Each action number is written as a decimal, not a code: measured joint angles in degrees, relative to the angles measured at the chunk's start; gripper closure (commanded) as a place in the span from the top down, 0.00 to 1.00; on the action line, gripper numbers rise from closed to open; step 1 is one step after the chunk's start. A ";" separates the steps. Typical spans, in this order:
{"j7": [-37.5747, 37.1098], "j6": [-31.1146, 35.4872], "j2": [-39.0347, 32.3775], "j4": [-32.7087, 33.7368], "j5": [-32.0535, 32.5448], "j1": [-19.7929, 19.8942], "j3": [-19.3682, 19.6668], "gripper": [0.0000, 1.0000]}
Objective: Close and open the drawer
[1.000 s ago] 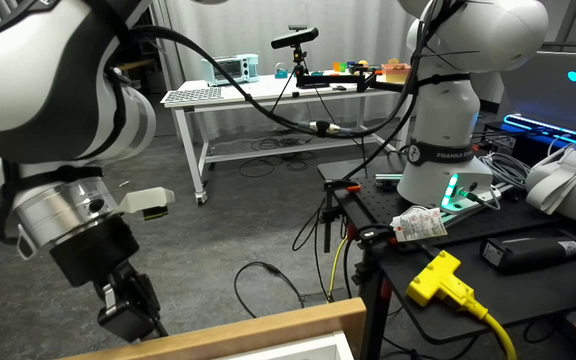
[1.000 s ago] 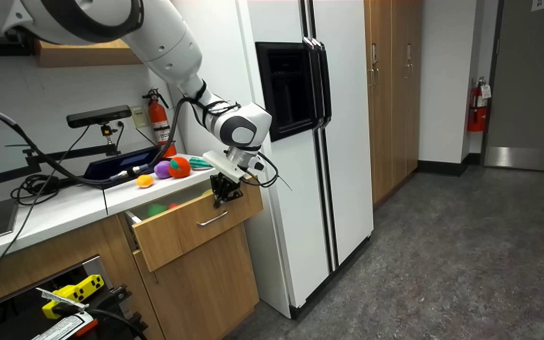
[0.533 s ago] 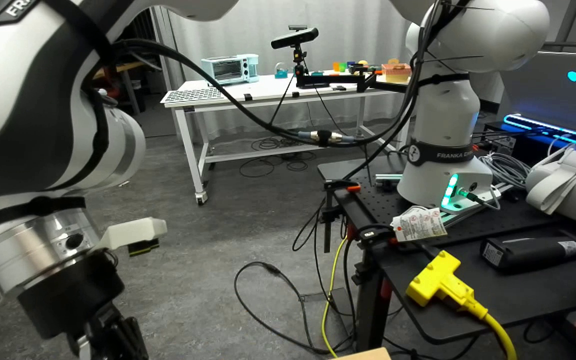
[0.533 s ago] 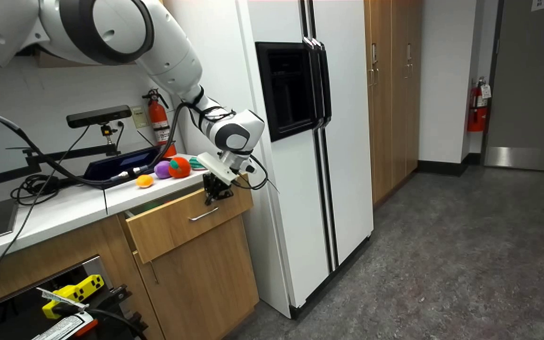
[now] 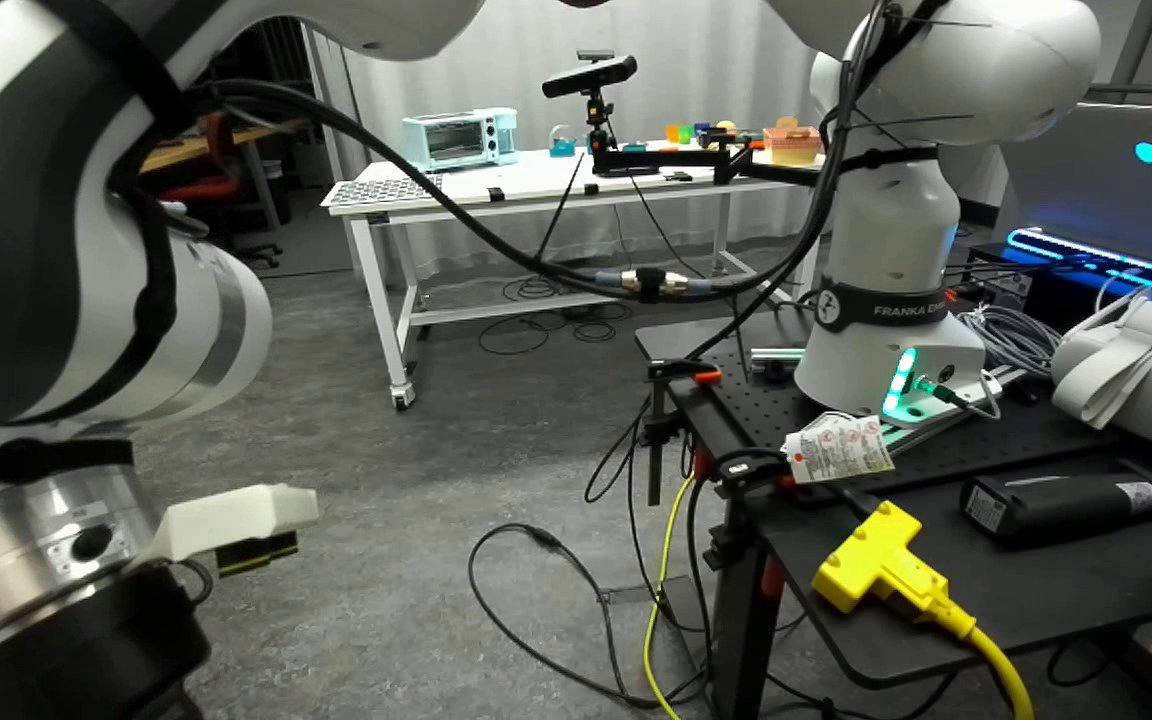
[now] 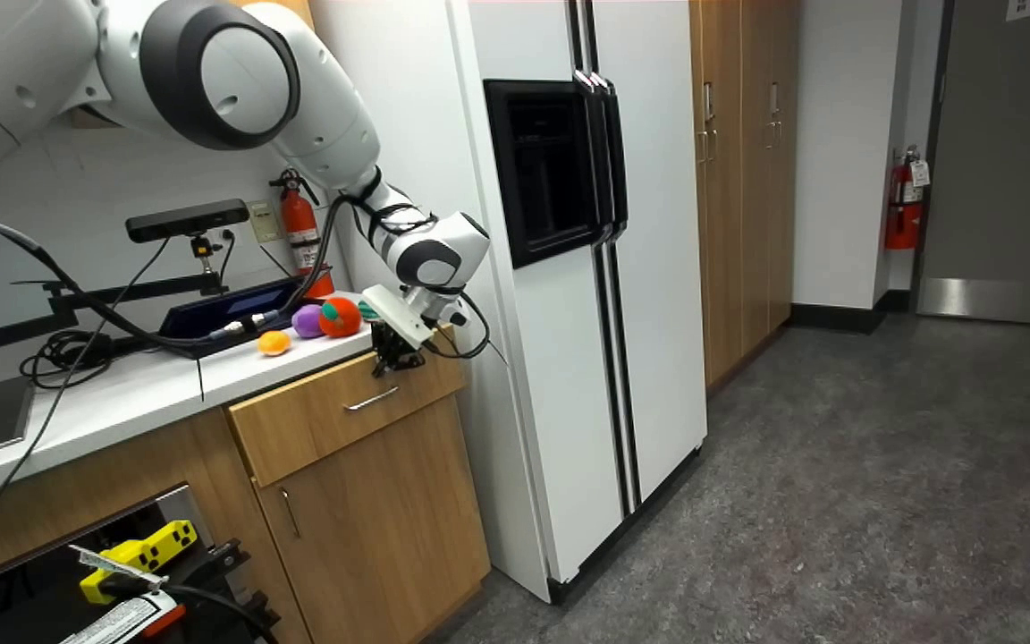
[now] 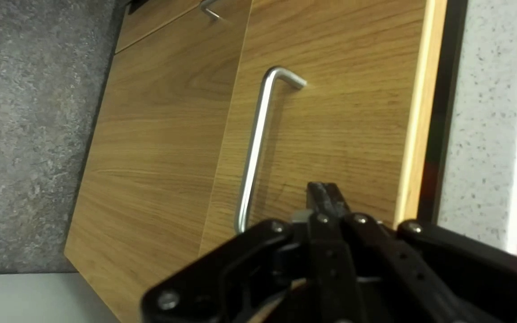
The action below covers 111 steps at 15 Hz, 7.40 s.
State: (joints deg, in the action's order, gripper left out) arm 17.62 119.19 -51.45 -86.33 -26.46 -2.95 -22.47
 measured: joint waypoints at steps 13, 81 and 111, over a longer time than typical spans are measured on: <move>-0.02 -0.02 -0.85 4.30 0.31 -1.66 0.05 0.00; 6.22 12.57 11.16 -12.30 15.57 -4.07 4.67 1.00; 2.08 21.09 -1.62 -8.45 6.49 -3.61 0.22 1.00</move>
State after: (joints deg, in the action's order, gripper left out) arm 19.70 140.27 -53.07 -94.78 -19.96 -6.56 -22.26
